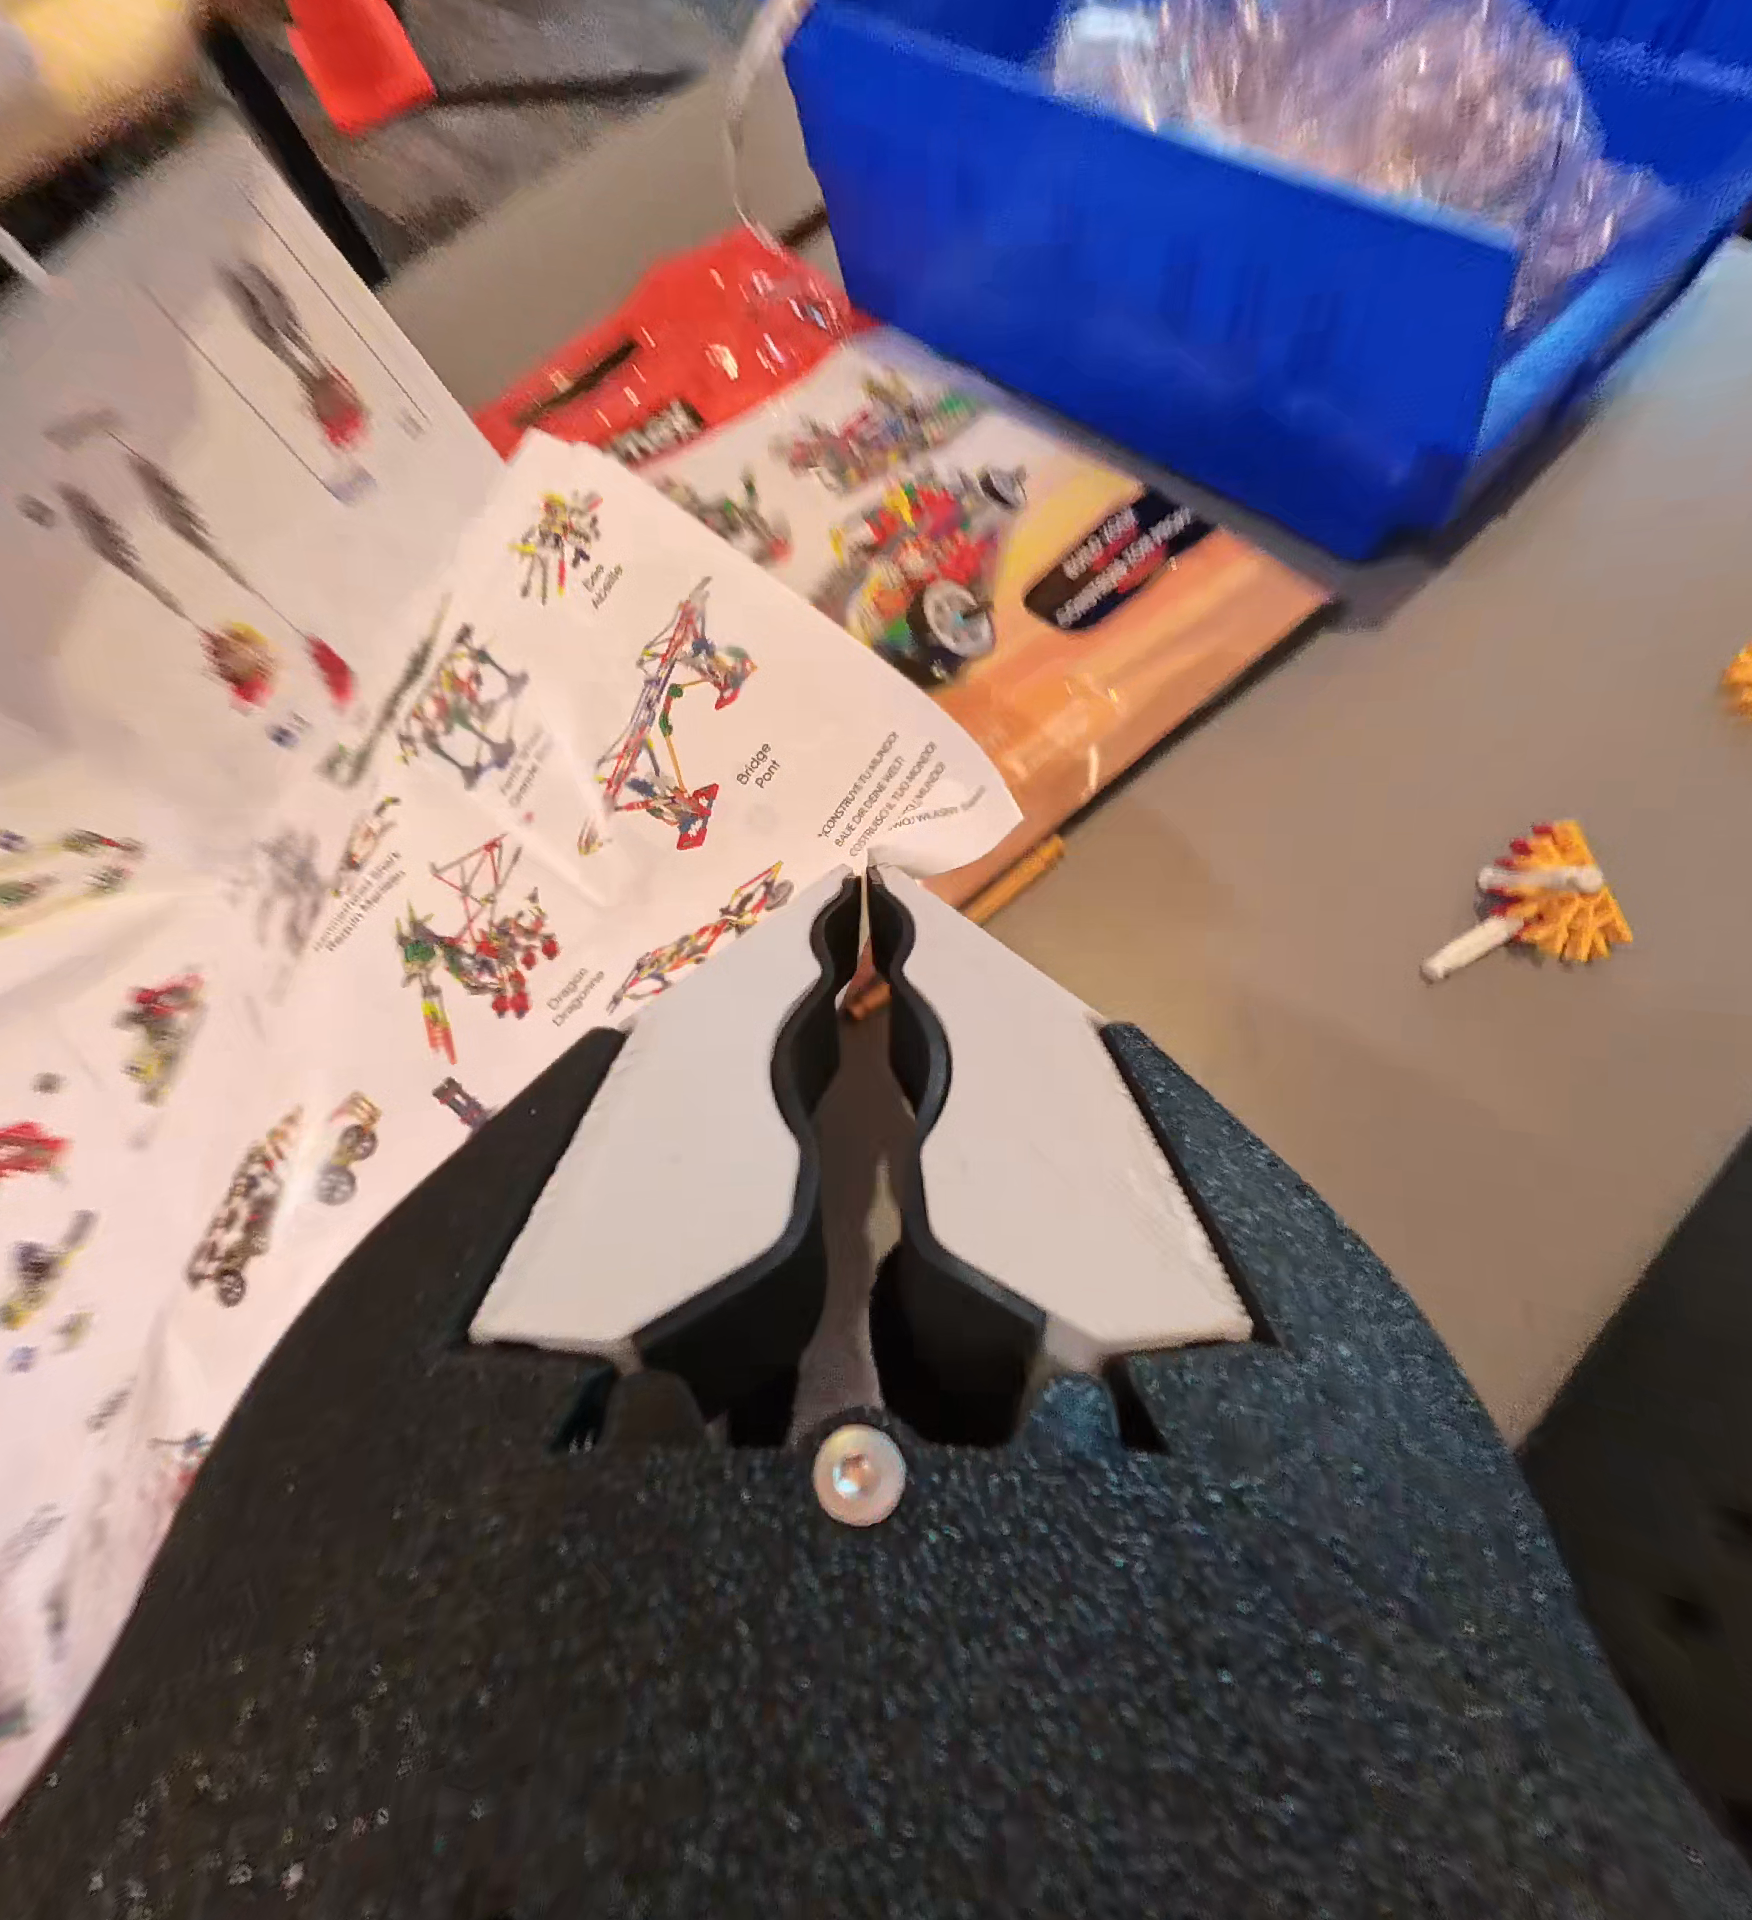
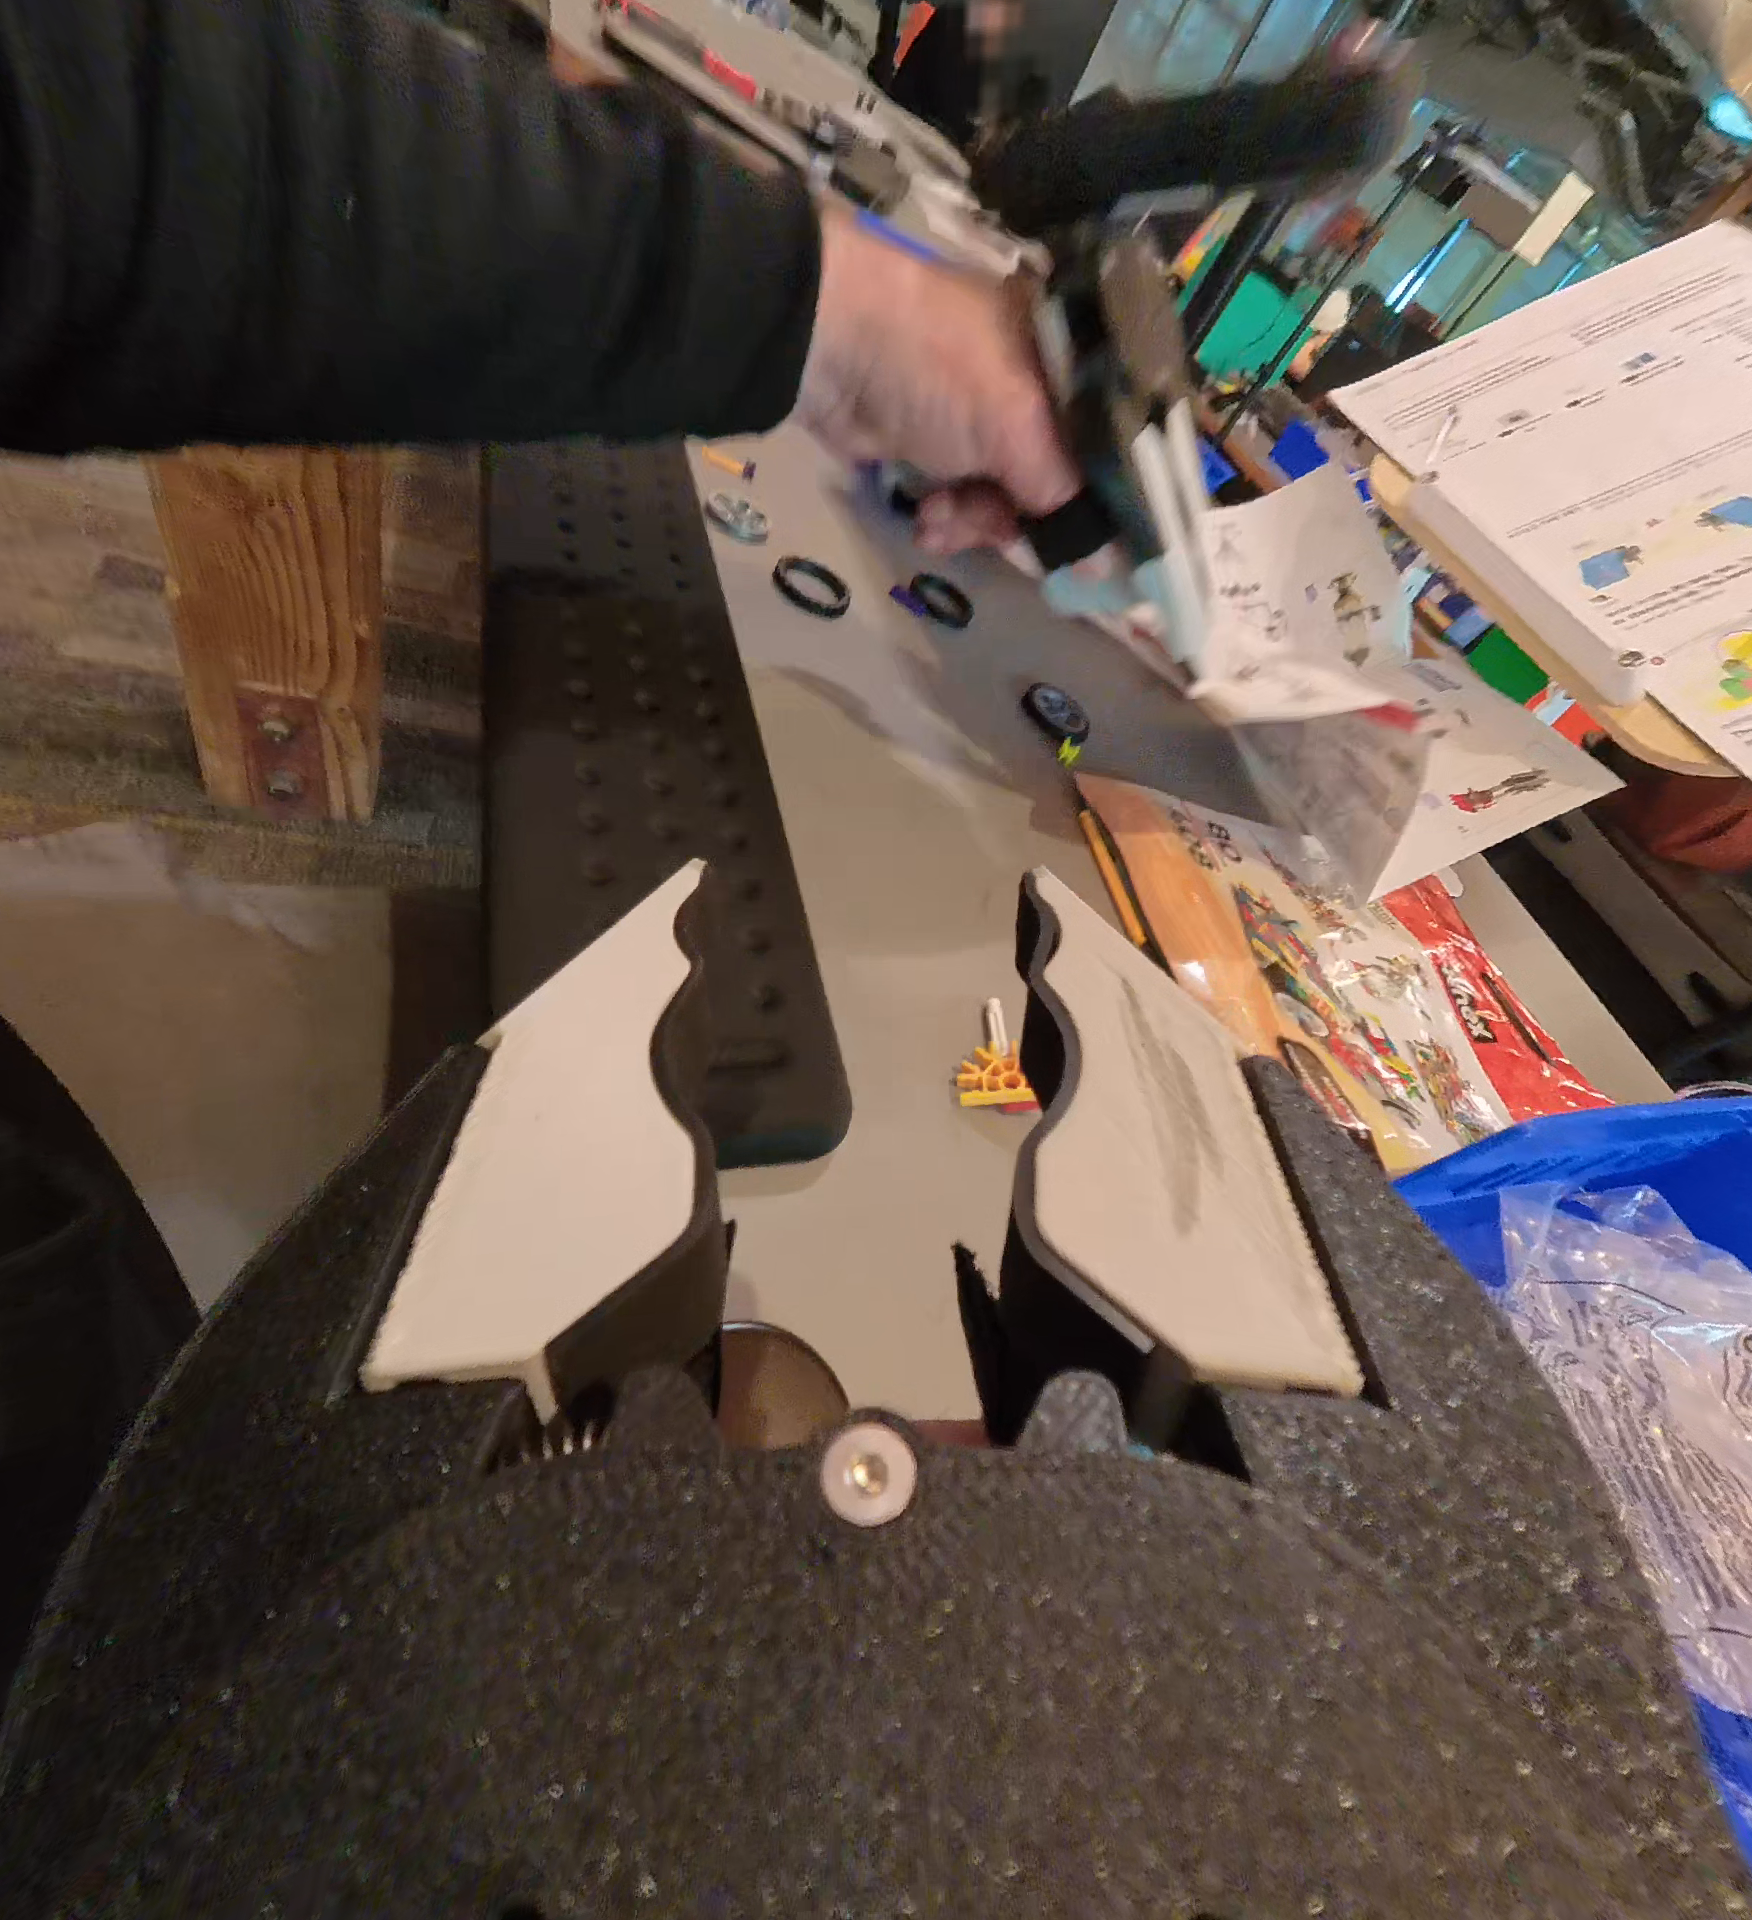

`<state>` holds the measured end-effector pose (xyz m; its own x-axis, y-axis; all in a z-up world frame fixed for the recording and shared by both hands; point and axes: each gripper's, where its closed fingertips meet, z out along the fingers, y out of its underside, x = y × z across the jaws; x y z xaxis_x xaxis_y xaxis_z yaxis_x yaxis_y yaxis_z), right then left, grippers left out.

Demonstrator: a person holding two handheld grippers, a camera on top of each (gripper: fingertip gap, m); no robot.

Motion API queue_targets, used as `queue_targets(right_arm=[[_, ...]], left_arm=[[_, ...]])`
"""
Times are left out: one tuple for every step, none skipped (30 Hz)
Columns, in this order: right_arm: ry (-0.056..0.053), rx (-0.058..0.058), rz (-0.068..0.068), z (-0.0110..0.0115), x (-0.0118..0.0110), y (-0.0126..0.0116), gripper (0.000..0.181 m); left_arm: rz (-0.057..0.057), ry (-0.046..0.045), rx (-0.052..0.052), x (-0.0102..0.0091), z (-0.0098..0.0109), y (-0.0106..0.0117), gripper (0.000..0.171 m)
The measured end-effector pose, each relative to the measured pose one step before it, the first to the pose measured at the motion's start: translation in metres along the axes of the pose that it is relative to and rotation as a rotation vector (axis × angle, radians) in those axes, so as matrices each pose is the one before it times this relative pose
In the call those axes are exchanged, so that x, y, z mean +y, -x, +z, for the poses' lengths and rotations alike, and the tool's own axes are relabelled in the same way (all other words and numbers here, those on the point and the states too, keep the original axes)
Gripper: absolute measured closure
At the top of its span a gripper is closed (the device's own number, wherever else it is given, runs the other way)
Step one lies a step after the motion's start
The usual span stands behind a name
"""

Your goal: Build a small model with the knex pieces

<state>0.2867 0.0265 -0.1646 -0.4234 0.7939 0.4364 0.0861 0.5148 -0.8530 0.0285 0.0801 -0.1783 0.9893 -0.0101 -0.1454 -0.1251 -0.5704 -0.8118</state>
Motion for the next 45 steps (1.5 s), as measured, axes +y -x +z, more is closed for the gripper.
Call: queue_targets(right_arm=[[0.0199, -0.0085, -0.0165, 0.00206, 0.00344, 0.00304, 0.123], [0.0157, -0.0058, -0.019, 0.00185, 0.00256, 0.00297, 0.123], [0.0139, -0.0093, -0.0196, 0.00183, 0.00221, 0.00349, 0.124], [0.0171, -0.0149, -0.0173, 0.00201, 0.00288, 0.00422, 0.124], [0.0216, -0.0135, -0.0146, 0.00237, 0.00372, 0.00378, 0.124], [0.0207, -0.0065, -0.0145, 0.00219, 0.00345, 0.00261, 0.123], [0.0153, -0.0036, -0.0128, 0.00172, 0.00263, 0.00177, 0.124], [0.0098, -0.0075, -0.0084, 0.00127, 0.00181, 0.00213, 0.123], [0.0055, -0.0093, -0.0061, 0.00095, 0.00089, 0.00213, 0.123], [0.0037, -0.0037, -0.0068, 0.0007, 0.00062, 0.00101, 0.123], [0.0042, 0.0023, -0.0071, 0.00059, 0.00068, 0.00004, 0.123], [0.0062, 0.0012, -0.0042, 0.00084, 0.00129, -0.00002, 0.123], [0.0096, -0.0003, -0.0023, 0.00104, 0.00181, 0.00004, 0.123], [0.0107, 0.0008, -0.0031, 0.0011, 0.002, -0.00016, 0.123], [0.0084, -0.0021, -0.0023, 0.00099, 0.00178, 0.00039, 0.123], [0.0071, -0.0031, -0.0012, 0.00096, 0.00151, 0.00043, 0.123], [0.0116, 0.0065, -0.0052, 0.00121, 0.00221, -0.00088, 0.123], [0.0185, 0.014, -0.0108, 0.00158, 0.003, -0.00161, 0.123], [0.0191, 0.0062, -0.011, 0.00188, 0.00308, 0.00006, 0.123], [0.0164, -0.0028, -0.0089, 0.00177, 0.00262, 0.00159, 0.123], [0.0118, -0.0025, -0.0092, 0.00139, 0.00186, 0.00152, 0.123], [0.0073, -0.0018, -0.0073, 0.00122, 0.0012, 0.00112, 0.123], [0.0067, -0.0054, 0.0017, 0.00115, 0.0012, 0.00085, 0.123], [0.0101, -0.0048, 0.0106, 0.00134, 0.00213, -0.00007, 0.123], [0.0124, 0.0028, 0.012, 0.00144, 0.00261, -0.00168, 0.123], [0.0114, 0.0078, 0.0113, 0.00142, 0.00257, -0.0027, 0.123], [0.0079, 0.0028, 0.0166, 0.00126, 0.00215, -0.00242, 0.123], [0.0043, -0.002, 0.0258, 0.00086, 0.00177, -0.00234, 0.123], [0.0019, 0.0021, 0.0317, 0.00057, 0.00153, -0.00365, 0.123], [0.0038, 0.0149, 0.0306, 0.0006, 0.00192, -0.00588, 0.123], [0.0117, 0.0317, 0.0215, 0.00117, 0.00282, -0.00819, 0.123], [0.0192, 0.038, 0.0129, 0.00196, 0.00412, -0.00905, 0.122], [0.0184, 0.0328, 0.0136, 0.00205, 0.00409, -0.00823, 0.122], [0.0055, 0.0328, 0.0209, 0.00109, 0.00192, -0.00867, 0.122], [-0.0098, 0.0323, 0.0304, 0.00028, -0.00032, -0.00918, 0.123], [-0.0103, 0.0201, 0.0352, 0.00057, -0.00029, -0.00767, 0.123], [-0.0012, 0.0156, 0.032, 0.00141, 0.00153, -0.00669, 0.123], [0.0109, 0.0183, 0.0248, 0.00244, 0.00348, -0.00673, 0.123], [0.0196, 0.0161, 0.0175, 0.00301, 0.00508, -0.0059, 0.123], [0.019, 0.0141, 0.0106, 0.00265, 0.00476, -0.00503, 0.123], [0.0089, 0.0164, 0.005, 0.00158, 0.00281, -0.00459, 0.123], [0.0031, 0.0164, 0.001, 0.00063, 0.00165, -0.00396, 0.123], [0.0069, 0.0148, -0.0008, 0.00064, 0.00213, -0.0036, 0.124], [0.0134, 0.0166, -0.0019, 0.00094, 0.00305, -0.00364, 0.126], [0.0152, 0.0162, -0.0076, 0.00096, 0.00287, -0.00288, 0.126]], left_arm=[[0.0072, -0.02402, -0.0176, -0.01202, -0.00649, 0.00649, 0.171], [0.0056, -0.02345, -0.0137, -0.01205, -0.00561, 0.00658, 0.171], [0.0042, -0.01488, -0.0046, -0.01046, -0.0044, 0.00543, 0.171], [0.0114, -0.00781, -0.0113, -0.00891, -0.00356, 0.006, 0.171], [0.0155, 0.00248, -0.0112, -0.00672, -0.00271, 0.0052, 0.171], [0.0213, 0.01986, 0.0096, -0.00321, -0.00243, 0.00056, 0.171], [0.028, 0.01379, -0.0142, -0.00294, -0.00307, 0.0029, 0.171], [0.0178, 0.00543, -0.0153, -0.00307, -0.00321, 0.00319, 0.171], [0.0098, 0.00111, -0.006, -0.00234, -0.00278, 0.00183, 0.171], [0.0154, -0.00174, -0.0127, -0.00128, -0.00211, 0.00191, 0.171], [0.0138, -0.00188, -0.0103, -0.00001, -0.00126, 0.00111, 0.171], [0.005, 0.00801, 0.0027, 0.0025, -0.00062, -0.00105, 0.171], [0.0093, 0.01896, 0.0038, 0.00522, -0.00048, -0.00174, 0.171], [0.0125, 0.0165, -0.0165, 0.00579, -0.00142, 0.0008, 0.171], [-0.0012, 0.00576, -0.0015, 0.00527, -0.00262, -0.00132, 0.171], [-0.0115, -0.00544, 0.017, 0.00445, -0.00388, -0.0042, 0.171], [-0.0155, -0.00498, 0.0083, 0.00529, -0.00445, -0.0033, 0.171], [-0.0097, 0.01357, -0.0192, 0.00909, -0.00409, 0.00024, 0.171], [0.0046, 0.02878, -0.0354, 0.01289, -0.00315, 0.00213, 0.171], [0.0081, 0.0328, -0.005, 0.01493, -0.00288, -0.00276, 0.168], [0.0024, 0.02469, 0.0083, 0.0149, -0.00312, -0.00475, 0.161], [-0.0061, 0.01443, 0.0008, 0.01425, -0.00387, -0.00312, 0.155], [-0.0104, 0.01035, -0.0011, 0.01435, -0.0044, -0.00158, 0.151], [-0.007, 0.00463, -0.0067, 0.01429, -0.00439, 0.00062, 0.149], [-0.004, -0.00023, -0.0171, 0.01405, -0.00396, 0.00338, 0.147], [-0.0034, -0.0045, -0.0172, 0.01396, -0.00266, 0.00464, 0.143], [0.0006, -0.00248, -0.0071, 0.01415, -0.00091, 0.00421, 0.14], [-0.0019, 0.00232, -0.009, 0.01442, 0.0011, 0.00557, 0.136], [-0.0015, 0.00276, -0.0183, 0.01293, 0.00273, 0.00823, 0.13], [0.0094, -0.00979, -0.0082, 0.00917, 0.0036, 0.00674, 0.127], [0.0141, -0.0255, 0.0362, 0.00443, 0.00437, -0.00079, 0.12], [0.029, -0.02849, 0.0968, 0.00011, 0.00483, -0.01255, 0.106], [0.0546, -0.0063, 0.0865, -0.00036, 0.00662, -0.01237, 0.101], [0.0708, 0.02495, 0.0208, 0.00113, 0.00998, -0.00181, 0.1], [0.0915, 0.04766, 0.0128, 0.00301, 0.01155, -0.00017, 0.098], [0.0965, 0.03931, 0.0244, 0.00207, 0.0098, -0.0018, 0.095], [0.0457, -0.06, 0.0471, -0.01264, 0.00154, -0.00217, 0.104], [0.0229, 0.00122, 0.0081, -0.00214, 0.0027, 0.00499, 0.101], [0.0341, 0.03753, 0.0074, 0.0056, 0.00313, 0.00368, 0.108], [0.0392, 0.0341, 0.011, 0.00684, 0.0031, 0.00078, 0.12], [0.0103, -0.03265, 0.0375, -0.00238, 0.00049, -0.00398, 0.13], [0.0011, -0.00321, 0.034, 0.0021, 0.00189, -0.00389, 0.147], [0.0134, -0.00601, 0.014, 0.00101, 0.00152, -0.00212, 0.155], [0.018, -0.00043, -0.0026, 0.00054, 0.0014, -0.00066, 0.164], [0.0364, 0.01561, -0.028, 0.00266, 0.00271, 0.00177, 0.171]])
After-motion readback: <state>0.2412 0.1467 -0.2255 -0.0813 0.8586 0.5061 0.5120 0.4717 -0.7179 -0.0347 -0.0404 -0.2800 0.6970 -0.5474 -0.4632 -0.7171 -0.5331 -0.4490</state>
